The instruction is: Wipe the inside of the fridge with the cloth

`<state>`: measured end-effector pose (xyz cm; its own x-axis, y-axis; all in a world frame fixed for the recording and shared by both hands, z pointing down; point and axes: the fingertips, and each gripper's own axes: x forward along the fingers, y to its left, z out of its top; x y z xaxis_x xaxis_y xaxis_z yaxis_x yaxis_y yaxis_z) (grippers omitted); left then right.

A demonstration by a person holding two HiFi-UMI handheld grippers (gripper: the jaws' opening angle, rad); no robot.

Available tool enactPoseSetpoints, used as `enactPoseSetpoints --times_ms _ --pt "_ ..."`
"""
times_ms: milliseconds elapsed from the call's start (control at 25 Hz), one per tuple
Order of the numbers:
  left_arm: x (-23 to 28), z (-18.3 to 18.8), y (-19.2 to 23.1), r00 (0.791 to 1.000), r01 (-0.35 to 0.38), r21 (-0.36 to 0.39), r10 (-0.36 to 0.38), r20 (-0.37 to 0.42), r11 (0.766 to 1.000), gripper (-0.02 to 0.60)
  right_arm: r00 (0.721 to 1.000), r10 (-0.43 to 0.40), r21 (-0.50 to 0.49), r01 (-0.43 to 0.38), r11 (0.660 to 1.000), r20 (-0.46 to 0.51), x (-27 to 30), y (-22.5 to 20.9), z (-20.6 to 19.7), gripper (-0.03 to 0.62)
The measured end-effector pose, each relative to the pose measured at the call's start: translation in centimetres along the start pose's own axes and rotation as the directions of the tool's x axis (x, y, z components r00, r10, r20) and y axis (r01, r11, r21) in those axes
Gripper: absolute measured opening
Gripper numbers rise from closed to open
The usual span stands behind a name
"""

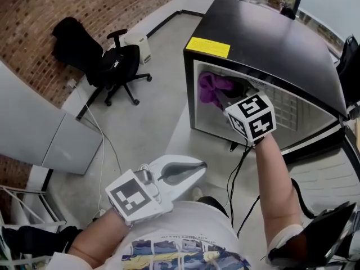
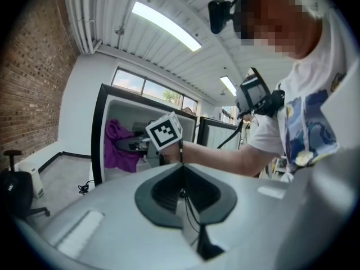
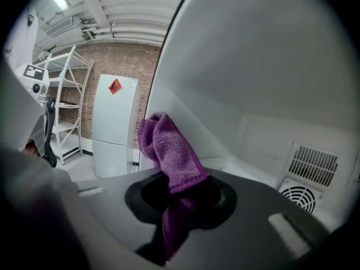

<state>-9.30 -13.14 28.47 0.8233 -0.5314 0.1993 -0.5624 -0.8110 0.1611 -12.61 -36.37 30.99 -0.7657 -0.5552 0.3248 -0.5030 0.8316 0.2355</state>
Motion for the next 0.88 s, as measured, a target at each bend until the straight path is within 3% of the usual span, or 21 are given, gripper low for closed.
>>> enactPoseSetpoints --times_ms 480,880 --pt "0.5 0.6 0.0 1.000 0.011 0.011 -0.011 -0.002 1.000 0.005 0.980 -0.198 -0.022 0.198 0.980 -0.027 1.5 -5.4 0.3 0.054" --pt "0.4 0.7 -0.1 1.000 0.017 0.014 -0.017 -0.012 1.000 0.005 0.951 -0.304 0.012 0.305 0.952 -0.051 2.3 -8.5 -0.8 0.054"
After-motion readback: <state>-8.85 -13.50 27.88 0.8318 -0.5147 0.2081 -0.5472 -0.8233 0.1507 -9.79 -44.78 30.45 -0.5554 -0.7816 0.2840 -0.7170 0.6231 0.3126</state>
